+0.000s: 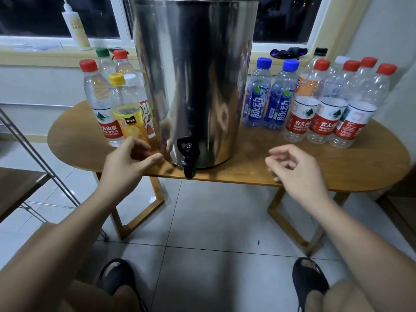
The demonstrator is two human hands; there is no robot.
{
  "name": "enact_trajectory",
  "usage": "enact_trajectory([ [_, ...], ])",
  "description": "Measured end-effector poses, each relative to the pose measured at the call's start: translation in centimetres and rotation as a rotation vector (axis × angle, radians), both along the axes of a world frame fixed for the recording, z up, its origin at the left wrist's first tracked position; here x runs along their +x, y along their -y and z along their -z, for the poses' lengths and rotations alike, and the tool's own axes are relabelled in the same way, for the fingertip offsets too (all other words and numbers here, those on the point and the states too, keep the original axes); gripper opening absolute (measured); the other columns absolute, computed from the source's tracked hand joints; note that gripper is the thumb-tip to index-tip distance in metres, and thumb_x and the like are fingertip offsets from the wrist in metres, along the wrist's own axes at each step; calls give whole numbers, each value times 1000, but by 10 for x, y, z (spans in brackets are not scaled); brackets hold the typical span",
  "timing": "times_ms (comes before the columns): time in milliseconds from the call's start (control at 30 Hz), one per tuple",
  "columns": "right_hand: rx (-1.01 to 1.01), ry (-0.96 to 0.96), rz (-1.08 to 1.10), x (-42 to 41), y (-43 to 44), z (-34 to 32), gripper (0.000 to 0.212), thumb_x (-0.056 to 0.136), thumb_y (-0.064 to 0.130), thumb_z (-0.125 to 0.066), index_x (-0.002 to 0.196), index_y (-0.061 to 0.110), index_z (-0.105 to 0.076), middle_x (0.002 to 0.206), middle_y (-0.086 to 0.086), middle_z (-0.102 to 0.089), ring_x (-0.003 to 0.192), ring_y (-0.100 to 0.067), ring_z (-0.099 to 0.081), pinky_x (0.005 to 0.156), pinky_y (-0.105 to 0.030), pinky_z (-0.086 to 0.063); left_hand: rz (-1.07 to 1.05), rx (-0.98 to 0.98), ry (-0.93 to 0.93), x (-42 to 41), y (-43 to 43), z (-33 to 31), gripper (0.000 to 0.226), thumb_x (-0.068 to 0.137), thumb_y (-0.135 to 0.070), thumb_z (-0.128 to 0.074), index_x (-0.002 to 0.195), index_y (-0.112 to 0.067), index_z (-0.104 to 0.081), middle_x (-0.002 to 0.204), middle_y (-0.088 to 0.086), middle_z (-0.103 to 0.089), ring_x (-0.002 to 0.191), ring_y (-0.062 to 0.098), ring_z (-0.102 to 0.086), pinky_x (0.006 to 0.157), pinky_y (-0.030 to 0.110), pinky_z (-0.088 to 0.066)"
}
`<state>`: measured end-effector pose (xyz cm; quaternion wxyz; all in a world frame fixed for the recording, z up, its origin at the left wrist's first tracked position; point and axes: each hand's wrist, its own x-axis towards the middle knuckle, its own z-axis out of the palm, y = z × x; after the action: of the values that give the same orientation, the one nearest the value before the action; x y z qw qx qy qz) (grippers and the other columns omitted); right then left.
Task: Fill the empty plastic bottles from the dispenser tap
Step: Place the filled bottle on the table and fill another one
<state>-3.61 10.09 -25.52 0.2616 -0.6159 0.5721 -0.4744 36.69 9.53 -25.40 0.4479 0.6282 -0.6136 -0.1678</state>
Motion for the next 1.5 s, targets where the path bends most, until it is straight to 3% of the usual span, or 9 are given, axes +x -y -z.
enact_trajectory([
  [100,-14,39,135,-20,25,-12,18,96,29,-81,112,26,-73,103,6,-76,93,-16,-76,75,-42,-68,87,38,2,-12,-6,2,23,92,-32,-86,106,-27,-69,96,-15,-76,91,1,-72,74,15,-58],
  [167,-57,59,255,-33,46,-16,26,91,35,-86,111,28,-72,101,9,-76,92,-13,-75,82,-47,-66,108,59,14,-17,-8,3,22,93,-32,-86,106,-29,-69,95,-15,-78,89,2,-74,75,18,-58],
  [267,-99,56,437,-48,73,-19,47,84,39,-90,122,23,-69,108,10,-74,95,-6,-70,91,-40,-61,121,71,46,-24,-14,2,21,92,-32,-87,102,-30,-69,92,-19,-77,86,1,-73,73,17,-54],
  [400,-89,-14,577,-57,100,-21,73,73,50,-92,132,18,-62,119,2,-71,106,-17,-69,90,-39,-57,161,86,84,-27,-22,2,16,92,-33,-87,97,-30,-72,92,-15,-78,87,6,-74,77,30,-62],
  [633,-102,-51,631,-47,132,-16,72,71,53,-94,124,17,-61,124,-4,-70,113,-25,-68,87,-38,-54,216,77,80,-21,-29,-1,11,93,-33,-84,96,-28,-74,95,-15,-77,91,4,-73,80,27,-61],
  [933,-77,-71,636,-27,143,-16,70,79,48,-90,130,13,-57,132,-7,-65,115,-25,-60,85,-37,-43,227,82,80,-18,-30,0,13,92,-32,-86,96,-28,-74,95,-13,-79,94,6,-74,83,33,-61],
  [1133,-93,-52,595,-25,141,-18,64,80,53,-89,123,17,-58,125,-5,-72,111,-28,-70,81,-38,-52,248,75,101,-17,-33,-3,13,92,-34,-85,96,-30,-73,97,-15,-78,97,6,-75,85,31,-62],
  [1300,-115,-28,425,-14,103,-19,64,82,54,-89,131,25,-63,123,6,-73,106,-15,-68,85,-36,-53,246,60,68,-18,-37,-7,13,92,-33,-85,96,-28,-73,97,-15,-79,95,5,-75,83,25,-61],
  [1500,-83,-11,225,10,42,-21,55,76,52,-95,118,33,-66,110,16,-74,100,-3,-70,90,-39,-59,290,37,45,-22,-47,-15,13,93,-38,-81,99,-30,-73,100,-13,-79,98,12,-75,85,40,-62],
])
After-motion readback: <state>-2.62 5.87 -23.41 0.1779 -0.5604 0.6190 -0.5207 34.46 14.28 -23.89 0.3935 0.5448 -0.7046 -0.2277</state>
